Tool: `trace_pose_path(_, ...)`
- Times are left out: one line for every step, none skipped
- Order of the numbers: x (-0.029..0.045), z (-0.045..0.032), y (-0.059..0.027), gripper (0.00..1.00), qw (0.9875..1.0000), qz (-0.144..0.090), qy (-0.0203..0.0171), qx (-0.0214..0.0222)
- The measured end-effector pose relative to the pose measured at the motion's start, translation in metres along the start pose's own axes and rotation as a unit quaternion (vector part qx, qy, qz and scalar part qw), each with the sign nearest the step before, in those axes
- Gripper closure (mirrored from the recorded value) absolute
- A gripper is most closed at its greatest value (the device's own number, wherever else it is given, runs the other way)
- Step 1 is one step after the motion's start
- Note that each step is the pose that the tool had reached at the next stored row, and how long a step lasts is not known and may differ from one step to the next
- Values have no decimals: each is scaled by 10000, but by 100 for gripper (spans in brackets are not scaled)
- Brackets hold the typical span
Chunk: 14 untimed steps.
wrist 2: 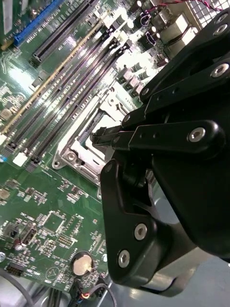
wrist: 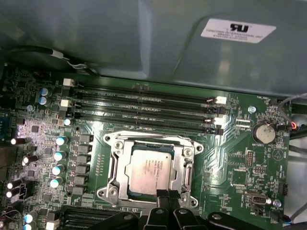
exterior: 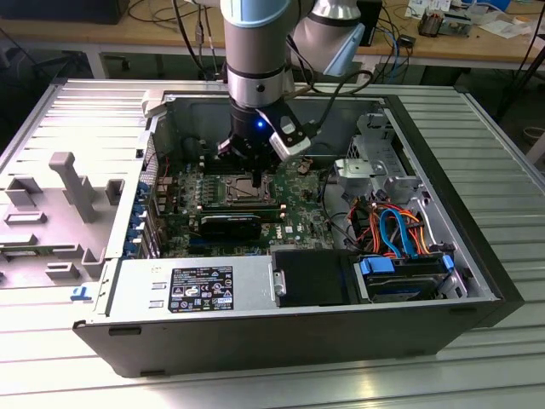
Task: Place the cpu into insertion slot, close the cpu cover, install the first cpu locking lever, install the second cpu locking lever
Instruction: 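Install the second cpu locking lever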
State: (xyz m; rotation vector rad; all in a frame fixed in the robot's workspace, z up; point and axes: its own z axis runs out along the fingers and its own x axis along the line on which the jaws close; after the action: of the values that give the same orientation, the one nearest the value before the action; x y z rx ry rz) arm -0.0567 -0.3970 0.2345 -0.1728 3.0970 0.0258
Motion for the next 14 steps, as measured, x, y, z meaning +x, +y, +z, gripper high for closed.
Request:
trace_pose_path(-2,3,-12,89,10000,7,-1,0)
trace_pose_path(-13,8,-29,89,10000,11,0,0)
trace_pose_path(-28,13,-40,89,10000,12,1,0)
trace_pose_path(-56,19,-54,89,10000,13,3,0)
trace_pose_path(-75,25,-67,89,10000,12,5,0)
trace_pose_path(-85,30,-84,89,10000,12,6,0)
trace_pose_path(-85,33,-99,89,10000,13,6,-8)
trace_pose_path(-83,34,-118,89,10000,14,4,-22)
trace_pose_path(-80,34,-147,89,10000,15,3,-33)
trace_pose_path(-72,33,-218,89,9999,18,-4,-102)
trace_pose_path(-68,33,-254,89,9998,21,-16,-207)
trace_pose_path(-64,32,-286,89,9994,26,-31,-343)
trace_pose_path(-62,32,-309,89,9989,31,-44,-457)
trace_pose_path(-59,31,-326,89,9985,34,-53,-537)
